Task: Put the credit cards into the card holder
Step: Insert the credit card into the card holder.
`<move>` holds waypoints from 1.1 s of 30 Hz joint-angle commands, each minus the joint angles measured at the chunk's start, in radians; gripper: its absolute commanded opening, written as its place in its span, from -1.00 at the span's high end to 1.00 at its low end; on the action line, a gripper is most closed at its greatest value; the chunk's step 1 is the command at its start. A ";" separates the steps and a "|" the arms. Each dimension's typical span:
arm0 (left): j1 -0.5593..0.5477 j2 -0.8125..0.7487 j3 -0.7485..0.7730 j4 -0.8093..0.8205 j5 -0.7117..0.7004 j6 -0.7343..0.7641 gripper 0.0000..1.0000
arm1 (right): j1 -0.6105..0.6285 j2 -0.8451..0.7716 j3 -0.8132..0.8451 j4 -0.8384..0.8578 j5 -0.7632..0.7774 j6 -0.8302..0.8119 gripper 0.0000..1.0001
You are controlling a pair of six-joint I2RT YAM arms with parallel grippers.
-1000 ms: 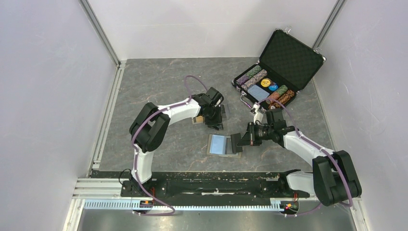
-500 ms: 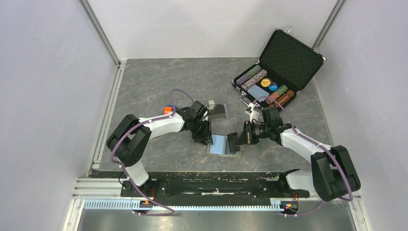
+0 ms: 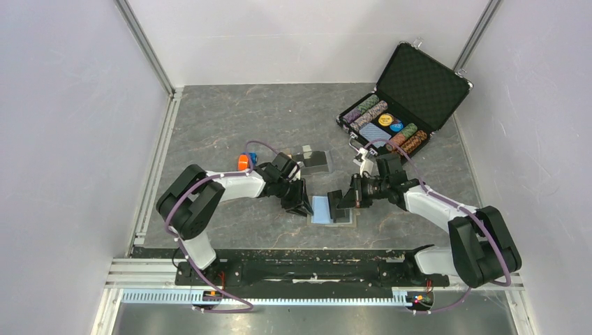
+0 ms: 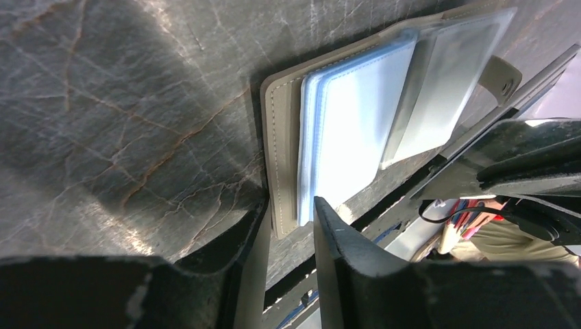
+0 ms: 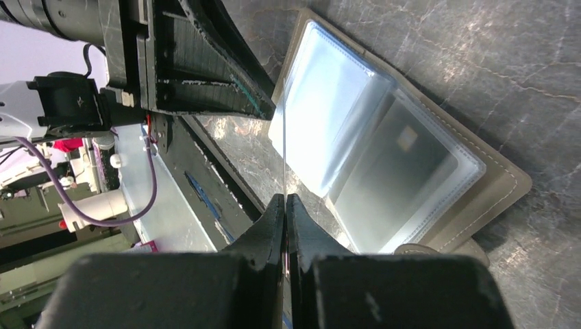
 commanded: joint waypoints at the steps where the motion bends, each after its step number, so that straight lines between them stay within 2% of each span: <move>1: -0.006 0.007 -0.034 0.064 0.019 -0.063 0.32 | 0.003 0.009 0.020 0.038 0.057 0.023 1.00; 6: -0.010 0.001 -0.049 0.067 0.012 -0.072 0.45 | -0.023 0.026 0.033 -0.010 0.092 0.009 1.00; 13: -0.020 0.008 -0.066 0.078 0.007 -0.084 0.53 | -0.063 0.051 0.027 -0.030 0.079 -0.016 1.00; 22: -0.028 0.015 -0.064 0.078 0.005 -0.085 0.67 | -0.063 0.080 -0.033 0.058 0.026 0.050 1.00; 33: -0.036 0.017 -0.065 0.076 0.003 -0.085 0.76 | -0.063 0.088 -0.080 0.104 0.040 0.087 1.00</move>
